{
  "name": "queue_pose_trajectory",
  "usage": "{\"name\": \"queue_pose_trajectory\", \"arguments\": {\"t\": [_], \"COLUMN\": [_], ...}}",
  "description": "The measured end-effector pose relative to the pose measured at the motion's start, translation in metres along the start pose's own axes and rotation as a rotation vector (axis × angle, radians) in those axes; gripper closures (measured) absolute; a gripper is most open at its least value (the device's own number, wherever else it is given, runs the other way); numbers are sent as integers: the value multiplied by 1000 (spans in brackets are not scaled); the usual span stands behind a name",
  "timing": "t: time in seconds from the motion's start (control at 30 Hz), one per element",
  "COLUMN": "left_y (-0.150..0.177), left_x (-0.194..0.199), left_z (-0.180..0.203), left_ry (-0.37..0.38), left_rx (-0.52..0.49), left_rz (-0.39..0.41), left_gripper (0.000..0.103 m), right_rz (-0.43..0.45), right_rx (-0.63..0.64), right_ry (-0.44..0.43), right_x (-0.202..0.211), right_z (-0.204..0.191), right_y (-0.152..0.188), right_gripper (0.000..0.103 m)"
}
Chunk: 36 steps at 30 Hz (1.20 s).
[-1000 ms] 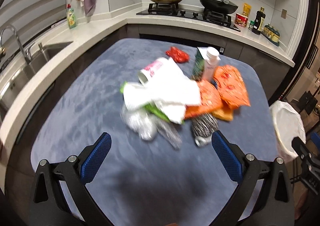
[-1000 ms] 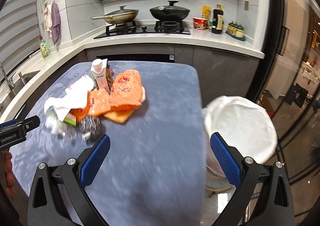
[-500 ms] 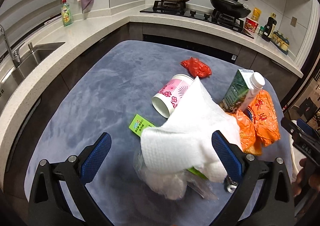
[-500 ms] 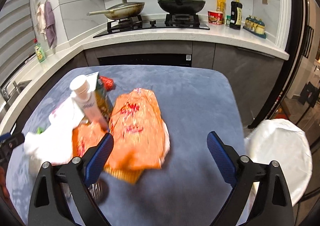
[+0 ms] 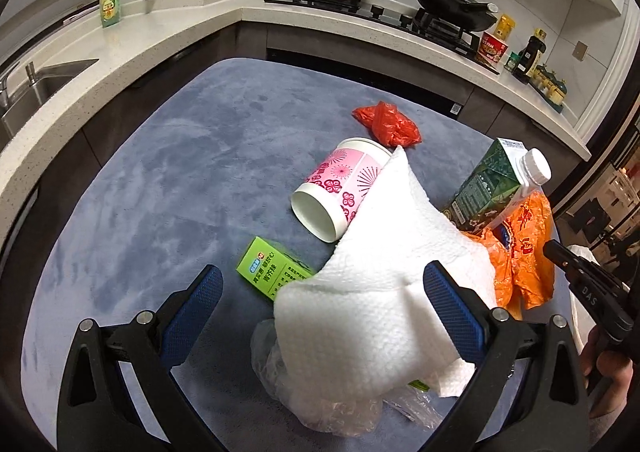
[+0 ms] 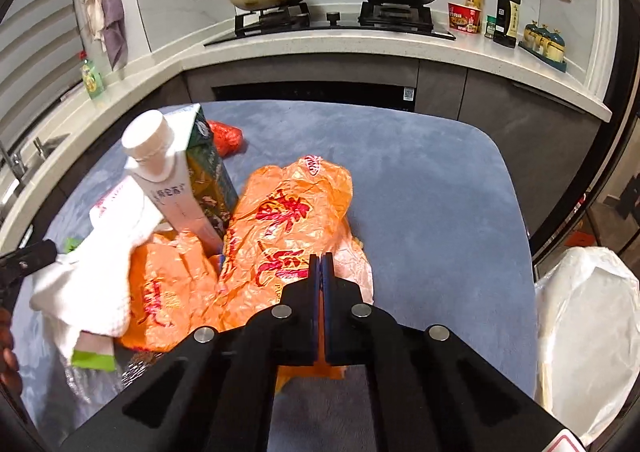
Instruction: Collect trash
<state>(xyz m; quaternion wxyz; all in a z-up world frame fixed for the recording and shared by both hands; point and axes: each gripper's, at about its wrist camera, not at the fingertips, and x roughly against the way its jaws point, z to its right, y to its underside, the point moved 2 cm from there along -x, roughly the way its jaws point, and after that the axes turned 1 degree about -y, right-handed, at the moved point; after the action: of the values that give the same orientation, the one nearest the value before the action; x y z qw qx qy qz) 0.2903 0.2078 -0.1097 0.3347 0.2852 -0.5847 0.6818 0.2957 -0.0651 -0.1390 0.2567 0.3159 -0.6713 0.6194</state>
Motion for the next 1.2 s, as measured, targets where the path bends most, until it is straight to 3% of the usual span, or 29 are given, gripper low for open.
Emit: {"name": "queue_pose_trajectory", "arguments": {"t": [0.1,0.2,0.27,0.4,0.47,0.53,0.6,0.7,0.9,1.0,1.13,1.2], "left_y": [2,2,1,0,1,3,5,6,4,6,16,21], "left_x": [3,5,6,9,13,14,18,28,56,57,44,39], "left_z": [6,10,11,9,11,13,15,16,20,19,6,1], "left_ry": [15,31,41,58,66,69,71,76,85,73,43,30], "left_rx": [-27,-53,-57,-49,-67,-83,-93,-100,-122,-124,-84,-80], "left_rz": [8,15,17,16,18,17,16,35,86,74,44,48], "left_gripper": [8,18,34,54,75,89,98,102,103,98,47,46], "right_rz": [29,48,53,65,70,76,84,101,140,145,146,140], "right_rx": [-19,-30,-29,-13,-15,-18,-26,-36,-60,-71,-79,-79], "right_ry": [0,1,8,39,40,45,47,52,65,67,69,72], "right_x": [17,35,45,62,69,77,85,98,126,132,137,137], "right_z": [5,8,8,7,7,8,9,13,22,25,28,28], "right_y": [-1,-2,0,6,9,12,12,14,15,16,20,23], "right_gripper": [102,102,102,102,102,102,102,102,102,102,102,102]}}
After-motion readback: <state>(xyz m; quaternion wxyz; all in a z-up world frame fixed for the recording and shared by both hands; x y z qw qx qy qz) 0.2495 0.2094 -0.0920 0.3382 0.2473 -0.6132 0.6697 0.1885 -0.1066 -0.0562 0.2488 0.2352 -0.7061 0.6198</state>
